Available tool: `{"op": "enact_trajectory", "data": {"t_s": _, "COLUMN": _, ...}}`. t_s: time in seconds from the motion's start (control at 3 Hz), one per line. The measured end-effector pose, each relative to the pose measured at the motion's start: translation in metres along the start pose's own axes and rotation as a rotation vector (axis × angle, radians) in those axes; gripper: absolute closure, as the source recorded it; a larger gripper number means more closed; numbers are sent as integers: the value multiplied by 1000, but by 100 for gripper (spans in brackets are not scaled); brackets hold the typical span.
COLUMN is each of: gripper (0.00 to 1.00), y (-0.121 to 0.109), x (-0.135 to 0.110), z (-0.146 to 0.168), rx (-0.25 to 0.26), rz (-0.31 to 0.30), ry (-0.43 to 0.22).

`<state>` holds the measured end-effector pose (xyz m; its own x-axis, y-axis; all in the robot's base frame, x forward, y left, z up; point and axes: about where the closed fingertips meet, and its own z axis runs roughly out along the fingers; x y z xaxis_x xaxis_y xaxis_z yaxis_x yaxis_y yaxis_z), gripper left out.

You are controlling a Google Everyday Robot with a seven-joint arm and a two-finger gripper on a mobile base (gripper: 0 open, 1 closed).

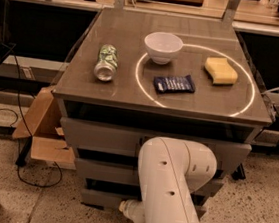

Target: Close bottom drawer

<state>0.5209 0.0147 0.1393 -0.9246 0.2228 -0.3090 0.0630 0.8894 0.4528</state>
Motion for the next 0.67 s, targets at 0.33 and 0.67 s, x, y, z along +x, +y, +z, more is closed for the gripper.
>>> {"op": "enact_trajectory", "data": {"t_s": 0.33, "gripper": 100, "y": 0, "x": 0, "z": 0, "rx": 0, "rz": 0, "ry": 0}}
{"op": "enact_trajectory", "data": {"t_s": 0.67, "gripper": 100, "y": 2, "x": 1, "z": 2, "rx": 2, "rz": 1, "ry": 0}}
